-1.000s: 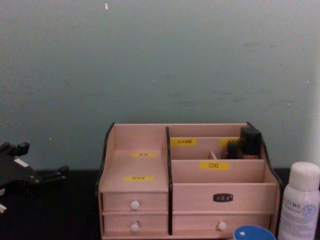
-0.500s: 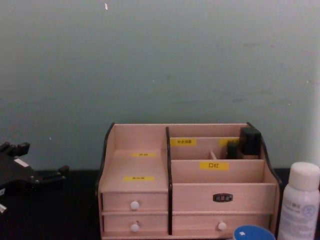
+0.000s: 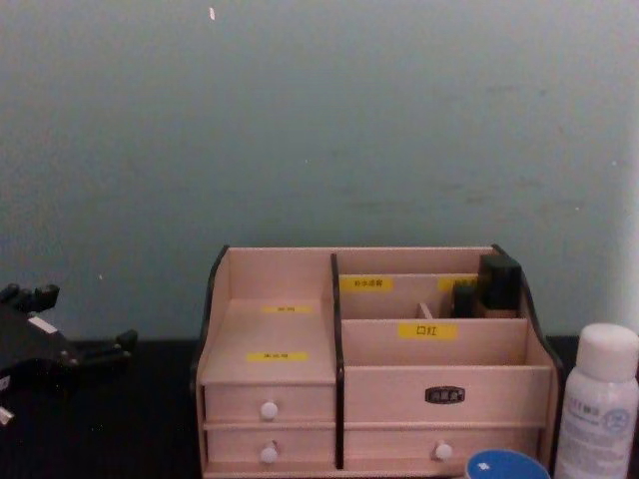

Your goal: Pick up the facial cleanser and watermelon frost from the table and place them into the tiered storage box.

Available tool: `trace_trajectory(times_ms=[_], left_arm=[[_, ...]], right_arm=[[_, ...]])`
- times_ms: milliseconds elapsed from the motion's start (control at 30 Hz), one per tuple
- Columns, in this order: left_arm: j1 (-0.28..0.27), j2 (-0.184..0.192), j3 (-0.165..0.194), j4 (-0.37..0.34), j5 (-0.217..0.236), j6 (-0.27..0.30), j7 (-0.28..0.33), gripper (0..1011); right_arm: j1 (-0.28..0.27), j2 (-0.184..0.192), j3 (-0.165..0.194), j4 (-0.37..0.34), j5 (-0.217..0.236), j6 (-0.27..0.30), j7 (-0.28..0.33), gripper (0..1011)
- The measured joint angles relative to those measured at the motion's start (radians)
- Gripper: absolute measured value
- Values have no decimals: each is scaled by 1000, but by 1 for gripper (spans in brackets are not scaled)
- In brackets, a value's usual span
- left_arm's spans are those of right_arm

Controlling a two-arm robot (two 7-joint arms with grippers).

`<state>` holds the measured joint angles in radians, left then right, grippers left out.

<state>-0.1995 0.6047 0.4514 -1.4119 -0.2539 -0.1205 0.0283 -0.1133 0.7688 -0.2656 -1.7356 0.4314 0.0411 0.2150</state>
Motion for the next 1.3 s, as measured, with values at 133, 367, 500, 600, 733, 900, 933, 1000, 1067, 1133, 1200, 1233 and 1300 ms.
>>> trace_trajectory(times_ms=[133, 367, 500, 600, 733, 900, 933, 1000, 1067, 1133, 1200, 1233, 1300], left_arm=[[0, 0, 0, 0, 0, 0, 0, 1001], [0, 0, 0, 0, 0, 0, 0, 1001], [0, 0, 0, 0, 0, 0, 0, 1001], [0, 0, 0, 0, 0, 0, 0, 1001], [0, 0, 0, 0, 0, 0, 0, 1001], [0, 0, 0, 0, 0, 0, 0, 1001], [0, 0, 0, 0, 0, 0, 0, 1001], [0, 0, 0, 0, 0, 0, 0, 1001], [0, 0, 0, 0, 0, 0, 0, 1001], [0, 0, 0, 0, 0, 0, 0, 1001], [0, 0, 0, 0, 0, 0, 0, 1001], [0, 0, 0, 0, 0, 0, 0, 1001], [0, 0, 0, 0, 0, 0, 0, 1001]], right_arm=[[-13, 2, 7, -15, 26, 10, 41, 1003], [-10, -43, 9, -12, 63, 22, 85, 1003], [4, -74, 4, 1, 68, 34, 98, 1003], [15, -95, 1, 12, 63, 40, 98, 1003], [29, -121, -2, 28, 49, 45, 92, 1002], [45, -149, -1, 50, 41, 46, 94, 1003], [51, -158, 0, 59, 40, 45, 97, 1003], [59, -169, 1, 69, 37, 46, 103, 1003], [65, -176, 1, 75, 34, 47, 106, 1003], [77, -187, 1, 87, 28, 51, 112, 1003], [85, -195, -1, 96, 22, 53, 116, 1003], [93, -202, -2, 103, 17, 55, 118, 1003], [101, -210, -3, 110, 12, 56, 122, 1003]])
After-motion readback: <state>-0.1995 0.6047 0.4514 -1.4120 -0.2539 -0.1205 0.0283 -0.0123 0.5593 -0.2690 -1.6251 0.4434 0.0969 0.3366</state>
